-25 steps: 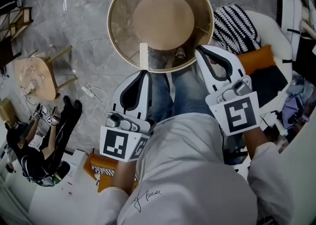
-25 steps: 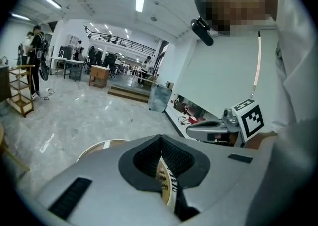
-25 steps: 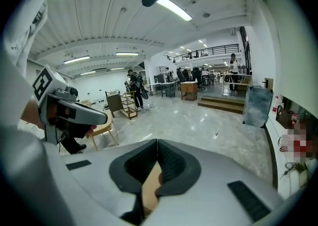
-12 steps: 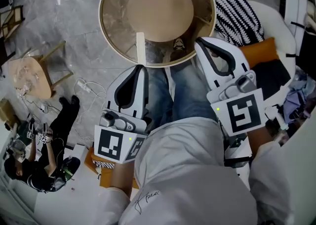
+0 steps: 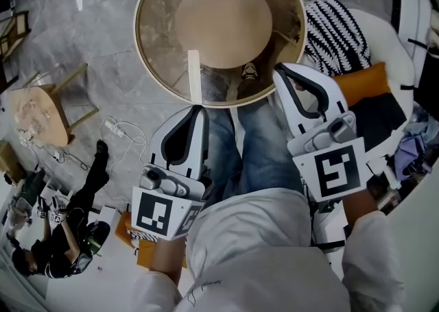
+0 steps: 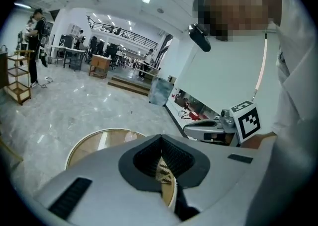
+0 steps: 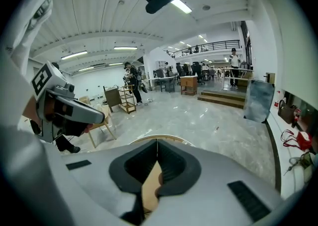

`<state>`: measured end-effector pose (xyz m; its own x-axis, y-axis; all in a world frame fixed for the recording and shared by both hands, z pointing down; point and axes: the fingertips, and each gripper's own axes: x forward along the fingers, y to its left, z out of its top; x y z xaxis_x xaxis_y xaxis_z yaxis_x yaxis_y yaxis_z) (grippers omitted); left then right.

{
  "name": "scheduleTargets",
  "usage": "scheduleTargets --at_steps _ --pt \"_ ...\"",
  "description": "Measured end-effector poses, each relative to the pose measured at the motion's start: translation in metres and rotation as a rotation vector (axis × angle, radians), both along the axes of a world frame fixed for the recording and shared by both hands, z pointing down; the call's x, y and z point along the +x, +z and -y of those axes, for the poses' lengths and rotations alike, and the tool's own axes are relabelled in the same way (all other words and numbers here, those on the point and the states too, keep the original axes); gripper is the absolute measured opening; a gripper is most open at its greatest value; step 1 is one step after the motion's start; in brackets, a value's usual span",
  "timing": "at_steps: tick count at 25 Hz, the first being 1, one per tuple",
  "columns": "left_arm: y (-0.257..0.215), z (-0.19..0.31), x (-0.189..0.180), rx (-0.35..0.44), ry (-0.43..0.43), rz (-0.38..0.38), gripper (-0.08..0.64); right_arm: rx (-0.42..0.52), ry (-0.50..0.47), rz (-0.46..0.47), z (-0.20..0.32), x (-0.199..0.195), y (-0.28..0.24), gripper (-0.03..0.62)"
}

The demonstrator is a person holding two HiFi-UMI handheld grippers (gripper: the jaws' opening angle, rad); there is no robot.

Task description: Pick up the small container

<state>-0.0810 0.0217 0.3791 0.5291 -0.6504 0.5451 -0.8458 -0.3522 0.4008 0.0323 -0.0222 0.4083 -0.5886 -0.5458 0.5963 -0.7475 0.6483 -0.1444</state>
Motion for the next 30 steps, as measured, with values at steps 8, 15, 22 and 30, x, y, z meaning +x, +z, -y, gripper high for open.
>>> scheduleTargets --at_steps 8,15,22,30 --pt "0.027 0.008 -0.010 -0.014 -0.002 0.000 0.018 -0.018 0.029 -0.015 0.005 0.000 0.030 0.017" --pt "0.050 0.013 -0.018 -0.033 -0.007 -0.007 0.018 -0.026 0.043 -0.021 0.011 -0.003 0.058 0.017" --pt "0.069 0.012 -0.022 -0.051 -0.002 -0.008 0.018 -0.036 0.074 -0.016 0.015 -0.008 0.080 0.018" --pt "0.089 0.015 -0.029 -0.066 -0.006 -0.015 0.018 -0.042 0.110 -0.012 0.022 -0.012 0.101 0.018"
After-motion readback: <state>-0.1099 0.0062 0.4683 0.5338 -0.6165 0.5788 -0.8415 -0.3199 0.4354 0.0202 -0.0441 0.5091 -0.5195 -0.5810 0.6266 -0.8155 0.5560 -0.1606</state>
